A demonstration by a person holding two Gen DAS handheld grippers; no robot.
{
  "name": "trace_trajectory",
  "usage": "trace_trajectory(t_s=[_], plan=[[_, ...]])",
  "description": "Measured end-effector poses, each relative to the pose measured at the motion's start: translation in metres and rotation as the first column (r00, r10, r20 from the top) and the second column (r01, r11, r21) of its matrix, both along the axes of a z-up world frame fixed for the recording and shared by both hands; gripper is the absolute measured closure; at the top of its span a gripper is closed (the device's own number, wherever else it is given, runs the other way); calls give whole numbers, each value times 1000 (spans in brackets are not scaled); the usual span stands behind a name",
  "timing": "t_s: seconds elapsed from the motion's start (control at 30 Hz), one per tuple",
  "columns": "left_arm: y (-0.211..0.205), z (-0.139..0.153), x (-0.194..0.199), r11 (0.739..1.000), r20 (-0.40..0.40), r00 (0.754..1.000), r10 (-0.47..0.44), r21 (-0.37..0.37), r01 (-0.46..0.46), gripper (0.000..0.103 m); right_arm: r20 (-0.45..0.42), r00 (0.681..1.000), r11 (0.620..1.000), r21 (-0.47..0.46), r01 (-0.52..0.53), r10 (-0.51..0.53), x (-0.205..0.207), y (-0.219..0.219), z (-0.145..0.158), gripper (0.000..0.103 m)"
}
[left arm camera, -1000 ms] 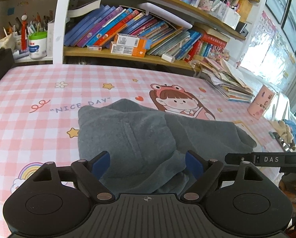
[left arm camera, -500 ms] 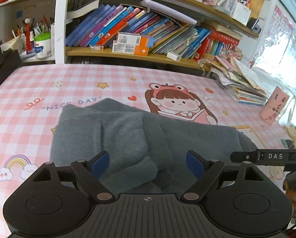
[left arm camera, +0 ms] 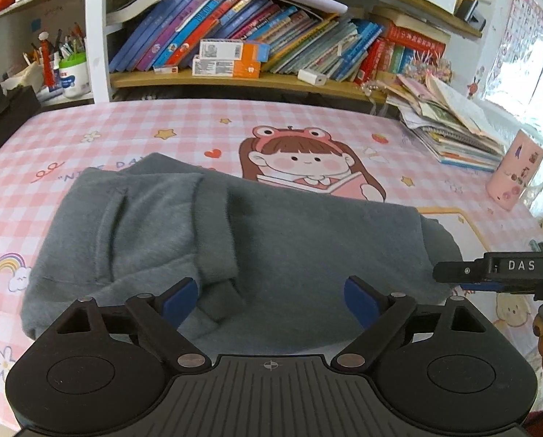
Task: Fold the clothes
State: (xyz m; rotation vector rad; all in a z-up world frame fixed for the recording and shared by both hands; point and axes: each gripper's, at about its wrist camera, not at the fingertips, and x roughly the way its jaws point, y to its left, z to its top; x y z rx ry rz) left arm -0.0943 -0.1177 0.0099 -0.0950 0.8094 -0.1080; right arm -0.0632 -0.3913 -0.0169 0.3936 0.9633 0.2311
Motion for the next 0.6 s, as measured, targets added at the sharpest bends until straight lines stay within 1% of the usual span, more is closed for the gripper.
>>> trace_trajectory(t_s=[0.13, 0.23, 0.33, 0.4, 0.5, 0.53, 0.57, 0.6], plan=[[-11, 1, -3, 1000, -3, 1000, 0, 19, 0, 13, -66, 998, 997, 67, 26, -22, 7, -15, -9, 40], [-12, 2, -6, 999, -2, 1000, 18, 30, -18, 12, -117, 993, 991, 128, 29, -14, 12, -20, -18, 43], [-13, 3, -9, 998, -4, 999, 39, 39, -39, 12, -130, 991, 981, 189, 45, -20, 17, -24, -21, 44], [-13, 4, -11, 998, -6, 999, 53, 46, -53, 12, -151, 987, 964, 250, 84, -47, 22, -27, -26, 46], [-14, 6, -14, 996, -6, 998, 67, 59, -66, 12, -186, 978, 934, 325, 148, -90, 31, -32, -32, 54], [-14, 6, -15, 995, -5, 998, 70, 65, -69, 12, -194, 976, 930, 332, 160, -98, 34, -32, -33, 63], [-14, 7, -16, 995, -4, 997, 74, 69, -73, 12, -196, 976, 934, 322, 158, -97, 36, -30, -34, 72], [-14, 8, -17, 994, -3, 997, 78, 72, -78, 12, -193, 977, 940, 307, 148, -90, 38, -28, -33, 76]])
